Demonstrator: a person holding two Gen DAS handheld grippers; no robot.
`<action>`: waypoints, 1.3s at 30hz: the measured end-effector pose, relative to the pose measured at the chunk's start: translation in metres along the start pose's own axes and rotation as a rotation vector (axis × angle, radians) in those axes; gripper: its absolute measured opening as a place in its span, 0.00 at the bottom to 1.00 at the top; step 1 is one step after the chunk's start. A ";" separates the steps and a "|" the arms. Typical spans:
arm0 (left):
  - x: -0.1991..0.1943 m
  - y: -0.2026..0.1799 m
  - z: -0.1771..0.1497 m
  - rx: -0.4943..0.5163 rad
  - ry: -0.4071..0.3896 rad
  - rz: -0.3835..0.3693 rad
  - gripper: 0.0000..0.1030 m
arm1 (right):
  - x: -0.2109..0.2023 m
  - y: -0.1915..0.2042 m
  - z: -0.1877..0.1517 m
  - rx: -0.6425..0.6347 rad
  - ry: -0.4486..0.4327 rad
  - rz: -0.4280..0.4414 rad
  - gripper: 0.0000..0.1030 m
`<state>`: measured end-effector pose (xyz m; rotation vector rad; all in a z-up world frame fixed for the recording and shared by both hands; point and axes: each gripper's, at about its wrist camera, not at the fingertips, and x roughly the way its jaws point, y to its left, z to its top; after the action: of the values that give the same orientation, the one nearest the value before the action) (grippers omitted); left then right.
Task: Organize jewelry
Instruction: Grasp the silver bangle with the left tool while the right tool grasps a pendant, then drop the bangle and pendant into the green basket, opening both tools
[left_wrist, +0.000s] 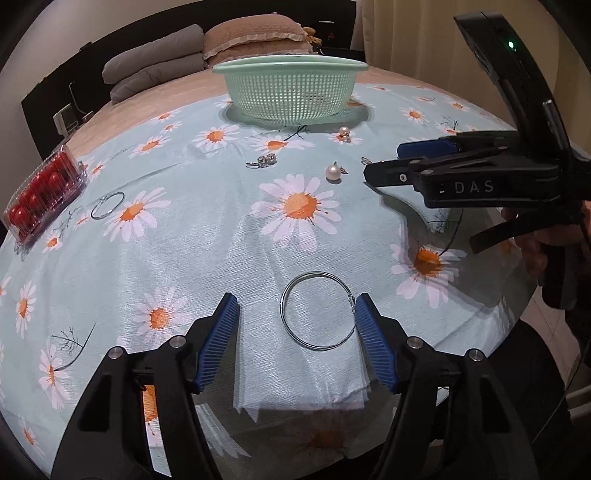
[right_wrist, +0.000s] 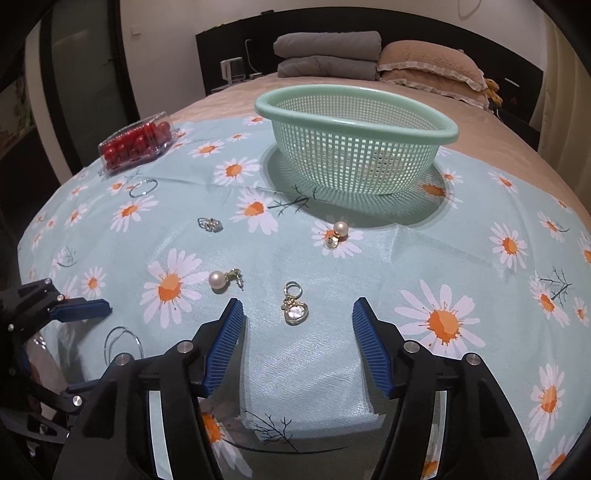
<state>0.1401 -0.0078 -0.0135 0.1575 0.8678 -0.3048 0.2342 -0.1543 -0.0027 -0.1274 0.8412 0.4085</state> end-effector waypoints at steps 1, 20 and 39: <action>0.000 0.003 0.001 -0.021 0.002 0.007 0.40 | 0.001 0.002 -0.001 -0.009 -0.001 -0.015 0.45; -0.016 0.011 0.007 -0.058 0.003 -0.053 0.02 | -0.030 -0.017 0.002 0.078 -0.043 0.075 0.12; -0.058 0.043 0.099 0.018 -0.132 0.020 0.02 | -0.110 -0.049 0.073 0.029 -0.234 0.022 0.12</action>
<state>0.1905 0.0186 0.0953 0.1611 0.7321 -0.3010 0.2396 -0.2123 0.1254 -0.0423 0.6177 0.4224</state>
